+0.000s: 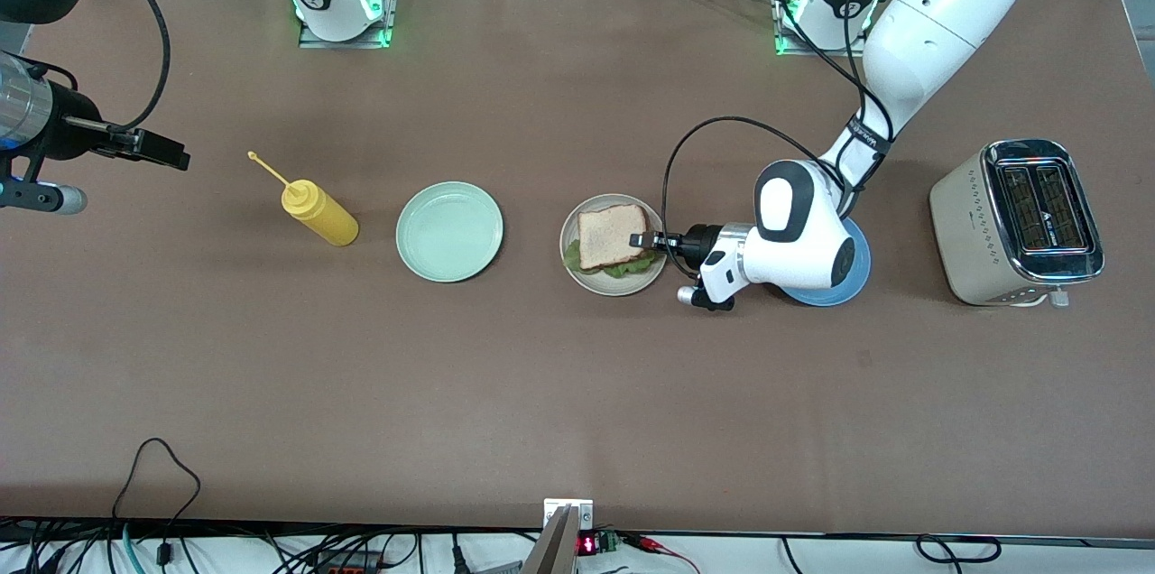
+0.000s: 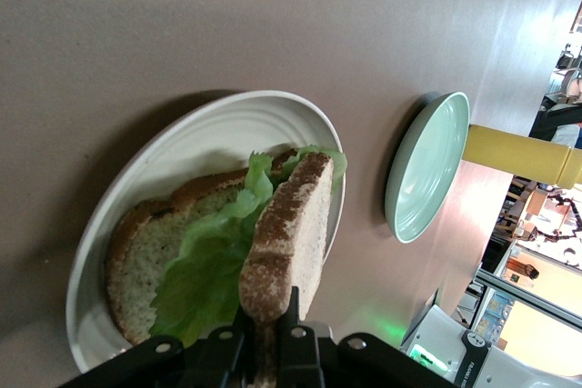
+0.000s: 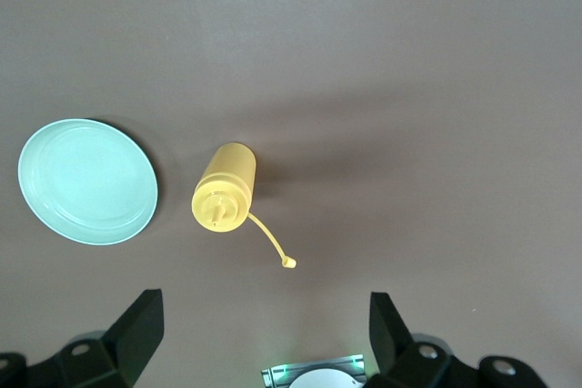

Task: Make sandwich in beige plate with both arms
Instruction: 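Lower the bread slice onto the lettuce with the left gripper, then open the left gripper and withdraw it toward the toaster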

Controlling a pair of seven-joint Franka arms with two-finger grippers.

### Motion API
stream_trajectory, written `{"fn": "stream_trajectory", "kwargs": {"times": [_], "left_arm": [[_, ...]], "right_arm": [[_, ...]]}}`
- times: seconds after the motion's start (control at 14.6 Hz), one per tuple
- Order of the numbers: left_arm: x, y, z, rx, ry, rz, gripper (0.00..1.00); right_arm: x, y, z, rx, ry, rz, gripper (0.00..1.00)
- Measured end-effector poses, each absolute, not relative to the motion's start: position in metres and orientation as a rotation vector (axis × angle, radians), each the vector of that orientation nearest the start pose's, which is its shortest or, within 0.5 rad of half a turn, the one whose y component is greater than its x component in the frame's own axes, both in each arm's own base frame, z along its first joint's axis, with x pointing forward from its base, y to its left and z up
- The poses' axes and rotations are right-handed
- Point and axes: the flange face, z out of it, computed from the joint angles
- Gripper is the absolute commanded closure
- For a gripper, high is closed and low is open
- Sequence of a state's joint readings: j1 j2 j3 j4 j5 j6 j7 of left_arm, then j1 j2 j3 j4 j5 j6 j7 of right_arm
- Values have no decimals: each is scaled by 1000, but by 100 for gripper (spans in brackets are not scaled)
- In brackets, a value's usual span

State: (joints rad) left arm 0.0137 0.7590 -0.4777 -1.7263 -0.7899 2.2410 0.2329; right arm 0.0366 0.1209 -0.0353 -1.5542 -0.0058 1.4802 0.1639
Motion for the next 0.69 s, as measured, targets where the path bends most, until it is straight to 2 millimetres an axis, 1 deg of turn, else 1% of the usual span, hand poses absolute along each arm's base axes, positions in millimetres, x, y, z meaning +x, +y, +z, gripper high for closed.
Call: {"fn": "stream_trajectory", "kwargs": {"times": [0.07,0.34,0.48,0.69], "left_arm": [[591,-288,182,2255,-21,-379,0],[592,-285,172,2253,-21,-383,0],[598,-281,176,2256,-20,-360,0],[613,-259,186,2273,-10,-326,0]], "right_arm": [[576,1,557,-3142,256,306,0],[576,1,557,-3142,256,306,0],[576,1,557,-3142,256,306,0],[576,1,557,-3142,257,305,0]]}}
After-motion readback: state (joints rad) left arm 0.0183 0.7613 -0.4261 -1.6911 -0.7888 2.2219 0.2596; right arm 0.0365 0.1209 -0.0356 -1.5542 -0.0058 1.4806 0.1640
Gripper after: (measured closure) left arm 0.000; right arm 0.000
